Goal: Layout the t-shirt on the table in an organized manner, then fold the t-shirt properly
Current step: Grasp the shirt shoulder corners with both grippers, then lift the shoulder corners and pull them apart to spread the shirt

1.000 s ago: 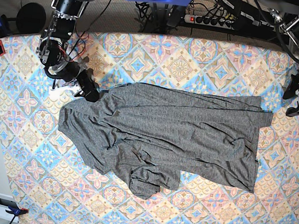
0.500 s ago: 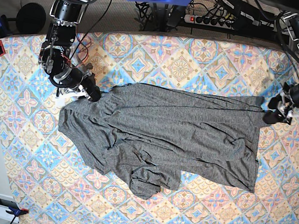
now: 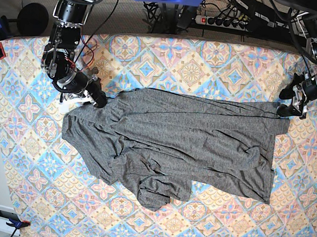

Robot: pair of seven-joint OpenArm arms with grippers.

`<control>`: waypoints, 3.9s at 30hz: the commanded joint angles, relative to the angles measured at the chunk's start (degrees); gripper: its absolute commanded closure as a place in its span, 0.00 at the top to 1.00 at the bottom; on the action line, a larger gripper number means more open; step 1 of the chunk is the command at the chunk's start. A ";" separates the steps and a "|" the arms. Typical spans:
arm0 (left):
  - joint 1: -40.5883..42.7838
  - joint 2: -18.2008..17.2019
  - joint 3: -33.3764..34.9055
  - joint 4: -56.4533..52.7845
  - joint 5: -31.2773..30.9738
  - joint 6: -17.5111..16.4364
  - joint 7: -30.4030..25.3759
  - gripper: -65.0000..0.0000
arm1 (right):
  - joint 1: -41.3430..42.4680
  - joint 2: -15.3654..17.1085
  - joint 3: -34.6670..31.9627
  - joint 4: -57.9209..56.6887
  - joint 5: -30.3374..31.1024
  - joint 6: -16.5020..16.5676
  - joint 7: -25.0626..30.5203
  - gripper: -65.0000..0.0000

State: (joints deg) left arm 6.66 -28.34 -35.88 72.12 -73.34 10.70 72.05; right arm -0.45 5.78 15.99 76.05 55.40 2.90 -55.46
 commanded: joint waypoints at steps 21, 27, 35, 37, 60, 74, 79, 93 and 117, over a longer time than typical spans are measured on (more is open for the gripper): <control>-8.28 8.07 -0.39 -0.95 17.12 0.16 -2.64 0.59 | 0.32 -1.78 -1.35 -0.75 2.49 1.54 0.21 0.00; -8.46 8.16 -0.56 -0.95 17.12 -0.11 -2.64 0.34 | 0.14 -1.78 -1.35 -0.75 2.49 1.54 0.21 0.00; -7.58 6.49 -0.39 -0.95 17.21 -0.02 -2.29 0.00 | -2.23 -1.69 -1.35 6.19 2.49 1.54 0.03 0.00; -7.40 5.96 -0.47 -0.95 17.21 -0.11 -2.29 0.00 | -3.38 -1.69 -1.35 7.33 2.49 1.54 0.03 0.00; 3.94 -2.92 -0.47 -0.42 6.04 -0.28 -2.21 0.00 | -15.07 -1.43 4.28 14.81 2.67 1.54 -0.14 0.00; 13.26 -2.56 -0.65 9.25 6.13 -3.80 -2.38 0.00 | -21.13 -1.34 4.28 19.38 2.67 1.54 -0.32 0.00; 14.05 -2.48 -0.65 10.12 6.04 -3.89 -2.29 0.00 | -21.40 -1.34 4.01 21.75 2.67 1.54 -0.41 0.00; 9.65 -2.39 -0.30 10.12 -9.25 -5.82 -2.21 0.00 | -16.65 -1.34 1.02 24.12 2.76 1.54 -1.72 0.00; -6.52 -0.89 -0.65 -1.57 -1.16 -1.69 -2.64 0.00 | 2.25 -1.43 -1.79 9.44 2.49 1.54 -1.29 0.00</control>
State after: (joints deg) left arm 1.15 -27.75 -36.07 69.60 -73.17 9.41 69.52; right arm 0.82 3.99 14.04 84.49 56.55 3.95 -57.39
